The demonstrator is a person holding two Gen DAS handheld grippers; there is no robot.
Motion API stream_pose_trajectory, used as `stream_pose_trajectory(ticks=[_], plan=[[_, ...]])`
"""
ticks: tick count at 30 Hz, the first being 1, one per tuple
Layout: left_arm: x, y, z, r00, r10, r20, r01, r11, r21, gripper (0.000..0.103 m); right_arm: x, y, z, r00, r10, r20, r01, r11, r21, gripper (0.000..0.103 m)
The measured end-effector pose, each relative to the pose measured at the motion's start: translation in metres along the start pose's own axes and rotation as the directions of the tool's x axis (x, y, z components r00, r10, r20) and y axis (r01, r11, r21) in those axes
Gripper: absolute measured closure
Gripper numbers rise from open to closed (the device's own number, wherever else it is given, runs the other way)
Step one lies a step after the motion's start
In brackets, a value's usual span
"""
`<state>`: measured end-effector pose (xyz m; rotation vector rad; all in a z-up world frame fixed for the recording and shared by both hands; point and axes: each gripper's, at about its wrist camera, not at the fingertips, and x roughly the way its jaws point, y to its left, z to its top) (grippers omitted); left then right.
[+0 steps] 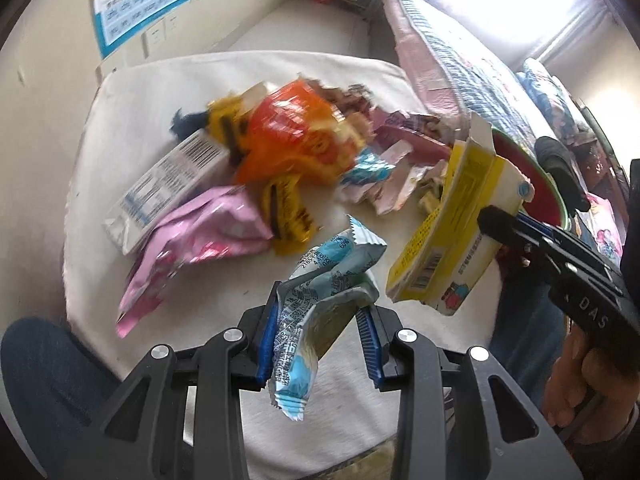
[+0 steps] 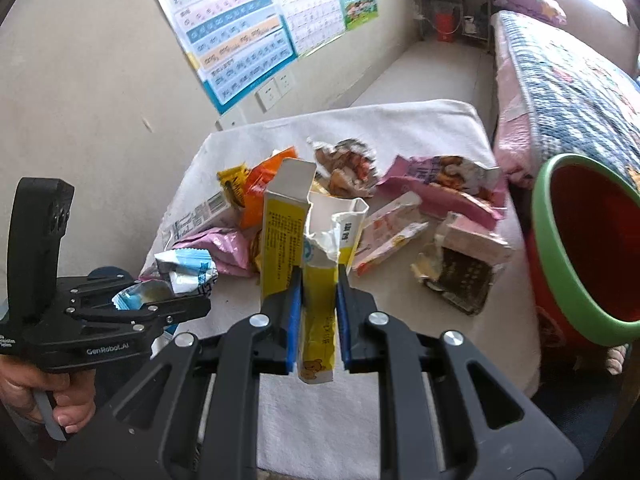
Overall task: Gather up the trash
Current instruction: 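Carry both items over the red bucket and open both tools to drop them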
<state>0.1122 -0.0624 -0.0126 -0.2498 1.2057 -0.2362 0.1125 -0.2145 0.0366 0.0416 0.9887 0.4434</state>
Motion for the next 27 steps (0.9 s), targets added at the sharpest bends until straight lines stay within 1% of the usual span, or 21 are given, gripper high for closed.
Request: stream_pose_trajectory(ticks=[1, 7, 8, 11, 15, 20, 22, 25, 27], plan=[[-0.006, 0.004, -0.003, 1.0, -0.003, 0.002, 0.003, 1.0, 0.007, 0.07, -0.004, -0.005, 0.001, 1.0, -0.003, 0.006, 0.003, 1.0, 0.012, 0.087], [-0.004, -0.023, 0.016, 1.0, -0.011, 0.013, 0.011, 0.999, 0.053, 0.07, -0.021, -0.033, 0.002, 0.998, -0.043, 0.04, 0.04, 0.997, 0.069, 0.087], [-0.013, -0.018, 0.01, 1.0, -0.014, 0.015, 0.013, 0.998, 0.057, 0.07, -0.025, -0.039, 0.002, 0.998, -0.047, 0.046, 0.044, 0.996, 0.084, 0.087], [-0.017, -0.029, 0.017, 1.0, -0.021, 0.014, 0.02, 0.996, 0.09, 0.07, -0.033, -0.052, 0.002, 0.996, -0.065, 0.067, 0.057, 0.992, 0.112, 0.087], [-0.022, -0.052, 0.035, 0.999, -0.014, 0.03, 0.009, 0.987, 0.161, 0.07, -0.047, -0.071, 0.007, 0.991, -0.09, 0.101, 0.075, 0.987, 0.141, 0.087], [-0.025, -0.084, 0.054, 0.998, -0.024, 0.056, 0.011, 0.976, 0.218, 0.07, -0.071, -0.095, 0.017, 0.981, -0.124, 0.148, 0.099, 0.981, 0.167, 0.087], [-0.024, -0.101, 0.063, 0.997, -0.039, 0.059, 0.025, 0.972, 0.235, 0.07, -0.08, -0.105, 0.021, 0.977, -0.14, 0.164, 0.11, 0.978, 0.179, 0.087], [-0.021, -0.123, 0.072, 0.996, -0.062, 0.057, 0.046, 0.966, 0.255, 0.07, -0.098, -0.128, 0.03, 0.964, -0.185, 0.19, 0.145, 0.968, 0.205, 0.087], [-0.018, -0.143, 0.081, 0.995, -0.078, 0.056, 0.059, 0.957, 0.283, 0.07, -0.107, -0.147, 0.035, 0.958, -0.214, 0.193, 0.167, 0.958, 0.231, 0.087]])
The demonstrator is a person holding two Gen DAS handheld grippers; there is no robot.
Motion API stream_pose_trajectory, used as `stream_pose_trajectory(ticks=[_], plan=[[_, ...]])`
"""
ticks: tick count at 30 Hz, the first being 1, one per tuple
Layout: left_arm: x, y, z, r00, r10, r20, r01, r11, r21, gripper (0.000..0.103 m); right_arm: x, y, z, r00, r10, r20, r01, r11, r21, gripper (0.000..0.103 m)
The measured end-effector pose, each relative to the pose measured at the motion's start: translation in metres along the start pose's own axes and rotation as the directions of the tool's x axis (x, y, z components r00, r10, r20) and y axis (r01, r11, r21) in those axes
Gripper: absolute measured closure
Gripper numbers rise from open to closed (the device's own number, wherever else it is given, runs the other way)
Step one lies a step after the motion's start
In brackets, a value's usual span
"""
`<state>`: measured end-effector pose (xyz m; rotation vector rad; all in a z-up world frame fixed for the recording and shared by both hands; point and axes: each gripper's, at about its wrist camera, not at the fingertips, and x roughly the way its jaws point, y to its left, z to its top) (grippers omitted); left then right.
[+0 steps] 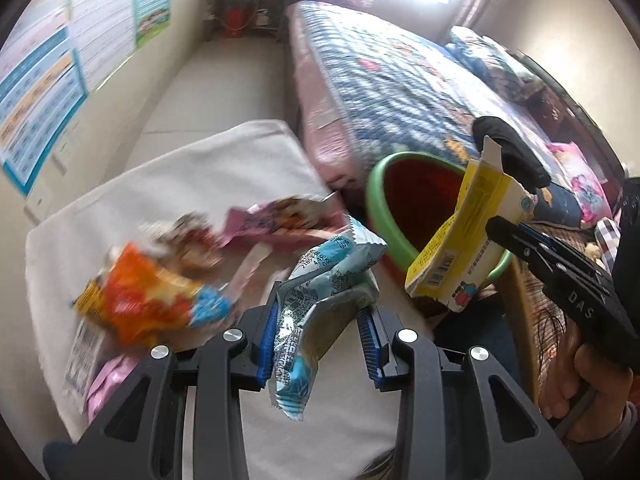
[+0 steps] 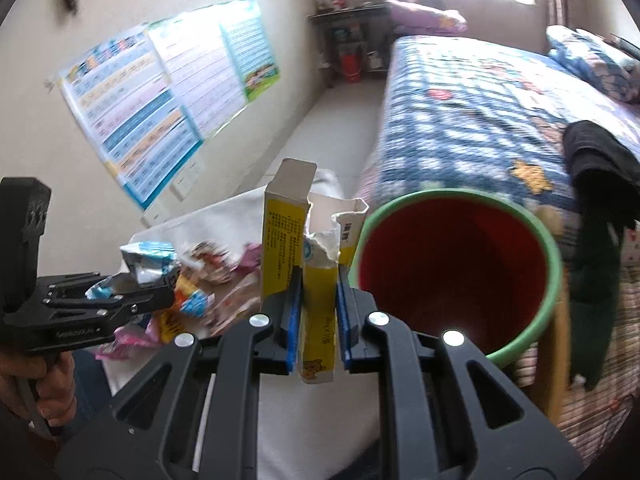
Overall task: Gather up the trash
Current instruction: 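Carry both items over the red bucket and open both tools to drop them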
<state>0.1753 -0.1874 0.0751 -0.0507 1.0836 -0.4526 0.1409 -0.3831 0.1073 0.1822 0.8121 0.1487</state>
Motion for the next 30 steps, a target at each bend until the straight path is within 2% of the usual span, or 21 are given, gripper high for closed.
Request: stream_pose_trajectory(ticks=[6, 11, 22, 30], plan=[[0.014, -0.046, 0.034, 0.998, -0.067, 0.011, 0.067, 0.996, 0.052, 0.07, -0.013, -0.045, 0.026, 0.996, -0.078, 0.034, 0.077, 0.997, 0.029, 0.087], [0.029, -0.078, 0.057, 0.995, -0.103, -0.003, 0.103, 0.992, 0.074, 0.069, -0.014, -0.07, 0.033, 0.991, -0.129, 0.036, 0.128, 0.991, 0.029, 0.087], [0.074, -0.116, 0.081, 0.984, -0.159, -0.074, 0.164, 0.984, 0.067, 0.069, 0.0, -0.105, 0.036, 0.985, -0.174, -0.01, 0.175, 0.984, 0.044, 0.087], [0.095, -0.125, 0.092, 0.975, -0.193, -0.107, 0.2, 0.978, 0.052, 0.066, 0.007, -0.115, 0.037, 0.981, -0.191, -0.025, 0.192, 0.979, 0.061, 0.086]])
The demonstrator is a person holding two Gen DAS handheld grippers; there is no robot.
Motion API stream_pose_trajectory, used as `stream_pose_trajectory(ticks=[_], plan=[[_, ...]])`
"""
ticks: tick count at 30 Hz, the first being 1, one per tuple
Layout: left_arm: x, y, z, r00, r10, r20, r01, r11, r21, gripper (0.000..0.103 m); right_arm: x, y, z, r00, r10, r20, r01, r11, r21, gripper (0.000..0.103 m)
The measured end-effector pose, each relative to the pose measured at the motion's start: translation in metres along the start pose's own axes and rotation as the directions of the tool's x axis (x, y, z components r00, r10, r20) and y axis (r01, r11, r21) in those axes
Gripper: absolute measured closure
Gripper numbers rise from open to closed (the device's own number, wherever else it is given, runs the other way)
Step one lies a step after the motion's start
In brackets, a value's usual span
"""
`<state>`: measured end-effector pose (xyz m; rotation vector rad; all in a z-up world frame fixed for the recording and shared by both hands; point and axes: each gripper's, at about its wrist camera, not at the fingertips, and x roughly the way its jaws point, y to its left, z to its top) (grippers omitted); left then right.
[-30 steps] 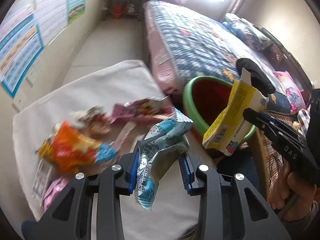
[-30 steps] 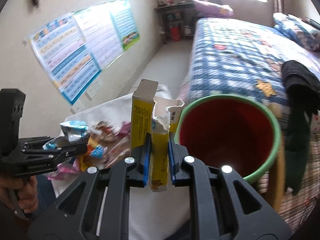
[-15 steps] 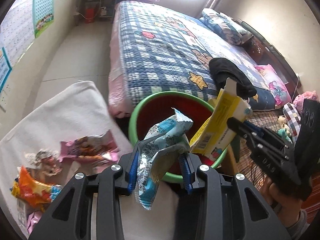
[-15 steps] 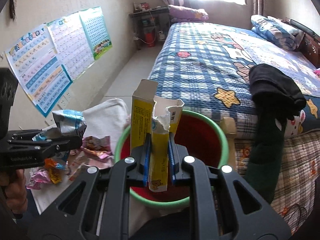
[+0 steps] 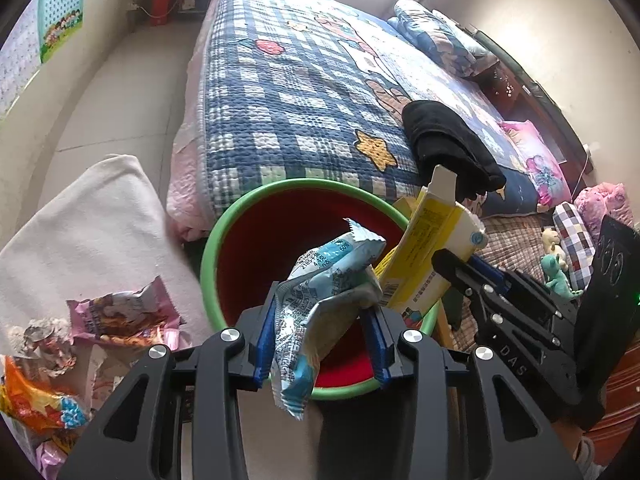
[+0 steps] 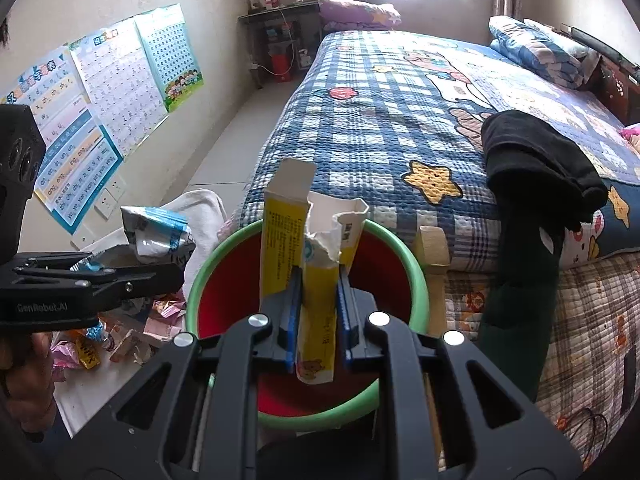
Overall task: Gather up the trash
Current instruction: 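Carry both items over the red bucket and open both tools to drop them, then move both tools back over the trash pile on the table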
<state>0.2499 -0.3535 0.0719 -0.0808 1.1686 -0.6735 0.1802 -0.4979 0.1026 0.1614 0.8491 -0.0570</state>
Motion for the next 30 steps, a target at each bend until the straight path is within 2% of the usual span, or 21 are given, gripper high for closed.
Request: stream_pose_trajectory(ticks=[1, 3, 5, 7, 9, 13, 17, 20, 25, 30], plan=[[0.001, 0.0, 0.002, 1.0, -0.008, 0.0, 0.008, 1.0, -0.004, 0.064, 0.001, 0.0, 0.001, 1.0, 0.0, -0.001, 0.0, 1.0, 0.001, 0.086], [0.001, 0.001, 0.007, 1.0, -0.019, 0.004, 0.019, 1.0, -0.018, 0.054, 0.001, 0.0, 0.001, 1.0, -0.005, 0.002, 0.005, 1.0, -0.006, 0.083], [-0.001, 0.004, 0.011, 0.999, -0.041, 0.019, 0.041, 0.999, -0.034, 0.037, 0.0, 0.001, 0.002, 1.0, -0.007, 0.005, 0.007, 1.0, -0.013, 0.068], [-0.004, 0.006, 0.013, 0.998, -0.047, 0.028, 0.048, 0.998, -0.042, 0.03, -0.001, 0.002, 0.003, 1.0, -0.008, 0.011, 0.008, 1.0, -0.016, 0.06], [-0.008, 0.009, 0.012, 0.998, -0.044, 0.039, 0.046, 0.998, -0.051, 0.023, -0.002, 0.004, 0.003, 1.0, -0.011, 0.013, 0.011, 1.0, -0.024, 0.057], [-0.02, 0.017, 0.006, 0.998, -0.003, 0.068, 0.007, 0.998, -0.059, 0.012, -0.008, 0.01, 0.001, 1.0, -0.017, 0.022, 0.018, 0.999, -0.031, 0.033], [-0.038, 0.028, -0.012, 0.992, 0.083, 0.095, -0.08, 0.996, -0.04, 0.011, -0.016, 0.021, -0.003, 0.999, -0.021, 0.029, 0.022, 0.999, -0.042, 0.018], [-0.052, 0.037, -0.025, 0.984, 0.135, 0.115, -0.132, 0.991, -0.032, 0.008, -0.022, 0.032, -0.007, 1.0, -0.014, 0.028, 0.015, 0.999, -0.045, 0.011], [-0.078, 0.055, -0.051, 0.978, 0.161, 0.129, -0.155, 0.986, -0.061, 0.008, -0.031, 0.058, -0.014, 1.0, 0.006, 0.025, -0.005, 0.998, -0.062, 0.009], [-0.107, 0.071, -0.08, 0.964, 0.206, 0.169, -0.194, 0.977, -0.084, 0.008, -0.036, 0.091, -0.023, 0.999, 0.033, 0.02, -0.031, 0.995, -0.095, 0.007]])
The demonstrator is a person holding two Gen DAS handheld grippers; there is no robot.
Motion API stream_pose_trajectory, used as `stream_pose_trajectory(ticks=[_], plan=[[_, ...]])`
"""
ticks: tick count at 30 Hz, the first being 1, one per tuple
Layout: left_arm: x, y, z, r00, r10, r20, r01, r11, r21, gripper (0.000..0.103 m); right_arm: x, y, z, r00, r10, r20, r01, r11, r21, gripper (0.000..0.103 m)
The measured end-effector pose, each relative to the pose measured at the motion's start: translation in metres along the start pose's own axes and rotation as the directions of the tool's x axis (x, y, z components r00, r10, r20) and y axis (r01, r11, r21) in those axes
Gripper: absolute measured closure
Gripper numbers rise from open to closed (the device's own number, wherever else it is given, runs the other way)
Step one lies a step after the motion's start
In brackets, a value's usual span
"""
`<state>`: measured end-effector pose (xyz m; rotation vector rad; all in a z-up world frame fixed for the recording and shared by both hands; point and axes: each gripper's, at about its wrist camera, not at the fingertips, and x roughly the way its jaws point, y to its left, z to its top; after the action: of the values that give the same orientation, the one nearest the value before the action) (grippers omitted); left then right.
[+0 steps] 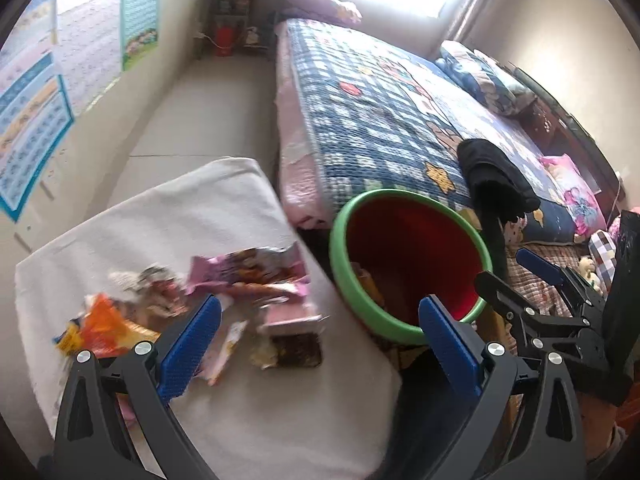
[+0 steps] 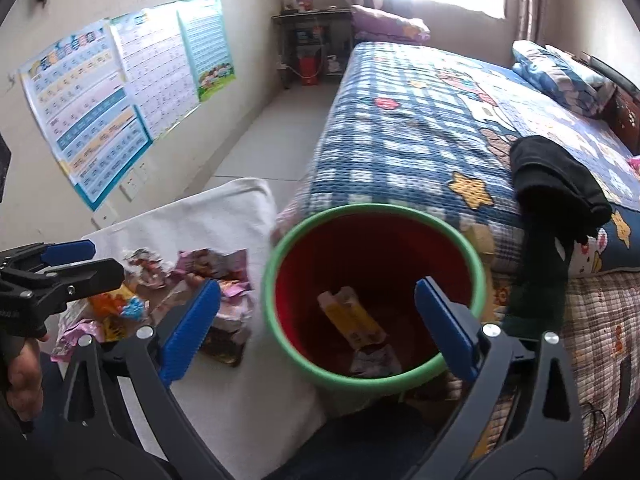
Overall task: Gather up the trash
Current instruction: 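Move both tools back over the trash pile on the table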
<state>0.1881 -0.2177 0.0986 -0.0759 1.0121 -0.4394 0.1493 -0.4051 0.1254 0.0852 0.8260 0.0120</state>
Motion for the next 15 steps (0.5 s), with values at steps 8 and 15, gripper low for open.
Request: stream_pose_trajectory(ticks=[8, 15], plan=[[-0.034, 0.056, -0.042, 0.997, 0.076, 0.026, -0.073, 0.993, -0.089, 0.008, 0.002, 0.053, -0.011, 0.999, 0.048, -0.022, -0.049, 0.997, -0.057, 0.006], [-0.049, 0.107, -0.084, 0.992, 0.125, -0.002, -0.123, 0.976, -0.177, 0.008, 0.008, 0.098, -0.023, 0.994, 0.092, -0.058, -0.098, 0.989, -0.113, 0.005]])
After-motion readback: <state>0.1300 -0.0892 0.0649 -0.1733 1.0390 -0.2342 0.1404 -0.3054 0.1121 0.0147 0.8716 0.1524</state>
